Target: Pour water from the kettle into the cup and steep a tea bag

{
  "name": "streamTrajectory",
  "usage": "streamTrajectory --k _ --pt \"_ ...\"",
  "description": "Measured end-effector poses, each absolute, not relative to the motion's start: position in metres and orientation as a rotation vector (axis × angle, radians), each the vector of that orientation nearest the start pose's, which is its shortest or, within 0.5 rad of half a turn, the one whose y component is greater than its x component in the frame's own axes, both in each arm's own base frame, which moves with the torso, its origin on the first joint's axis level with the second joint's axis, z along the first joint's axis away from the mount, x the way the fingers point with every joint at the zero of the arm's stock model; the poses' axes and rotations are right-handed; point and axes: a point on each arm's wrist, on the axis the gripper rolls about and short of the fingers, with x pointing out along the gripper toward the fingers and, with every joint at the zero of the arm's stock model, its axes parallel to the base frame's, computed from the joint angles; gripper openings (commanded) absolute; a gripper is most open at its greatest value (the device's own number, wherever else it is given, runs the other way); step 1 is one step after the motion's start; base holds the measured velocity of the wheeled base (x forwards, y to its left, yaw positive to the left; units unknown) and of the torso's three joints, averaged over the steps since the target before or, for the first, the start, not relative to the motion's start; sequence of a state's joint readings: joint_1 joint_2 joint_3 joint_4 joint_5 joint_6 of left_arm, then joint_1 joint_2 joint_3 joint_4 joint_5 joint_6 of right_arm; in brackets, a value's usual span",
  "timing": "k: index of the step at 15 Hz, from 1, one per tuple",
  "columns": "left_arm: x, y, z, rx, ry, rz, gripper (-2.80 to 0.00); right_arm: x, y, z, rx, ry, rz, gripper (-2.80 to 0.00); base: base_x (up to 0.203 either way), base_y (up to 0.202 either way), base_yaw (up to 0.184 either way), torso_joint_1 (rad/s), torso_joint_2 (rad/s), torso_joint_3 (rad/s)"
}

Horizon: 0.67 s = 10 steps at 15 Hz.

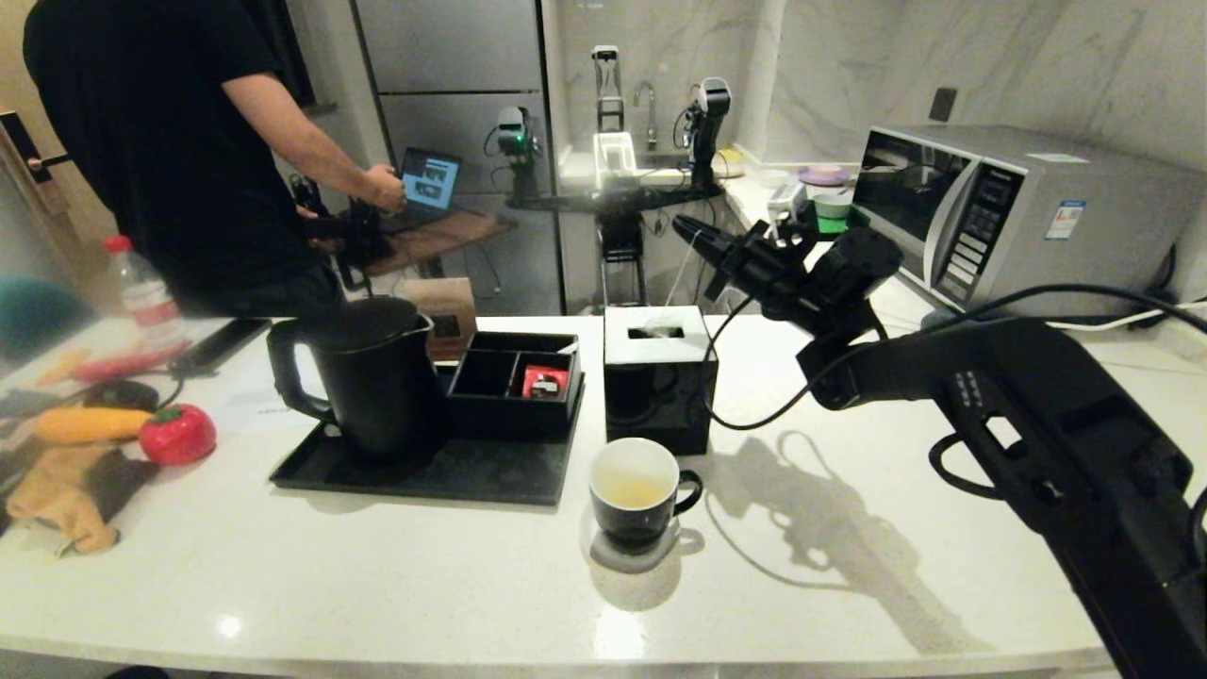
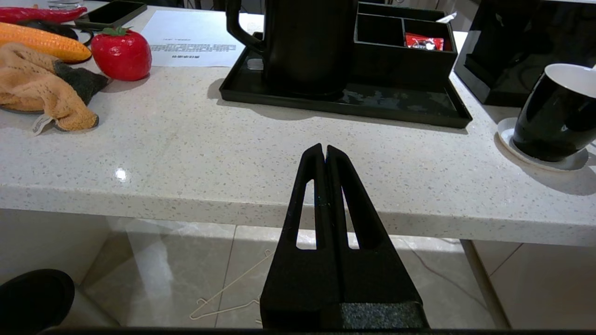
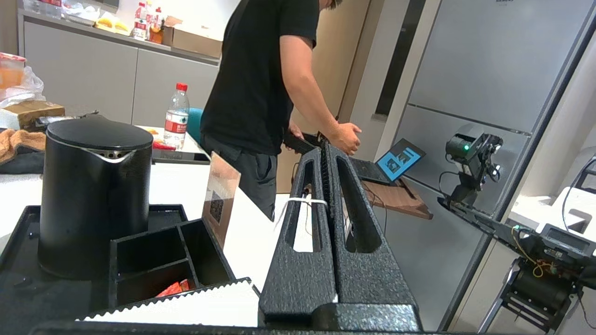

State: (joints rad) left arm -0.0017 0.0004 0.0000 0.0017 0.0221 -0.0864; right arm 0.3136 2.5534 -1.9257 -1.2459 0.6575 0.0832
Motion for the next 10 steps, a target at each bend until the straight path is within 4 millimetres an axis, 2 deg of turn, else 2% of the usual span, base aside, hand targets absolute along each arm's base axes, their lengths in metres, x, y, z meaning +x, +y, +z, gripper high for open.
streamTrajectory --k 4,10 --pt "-0.023 0.001 0.075 -0.087 0.001 0.021 -2.80 0.486 0.162 0.186 -0.043 -0.597 0.944 -2.80 0.000 0.000 0.000 0.000 0.00 0.000" --pt "-0.023 0.001 0.075 -0.087 0.001 0.021 -2.80 0.482 0.164 0.169 -0.035 -0.563 0.949 -2.80 0.000 0.000 0.000 0.000 0.00 0.000"
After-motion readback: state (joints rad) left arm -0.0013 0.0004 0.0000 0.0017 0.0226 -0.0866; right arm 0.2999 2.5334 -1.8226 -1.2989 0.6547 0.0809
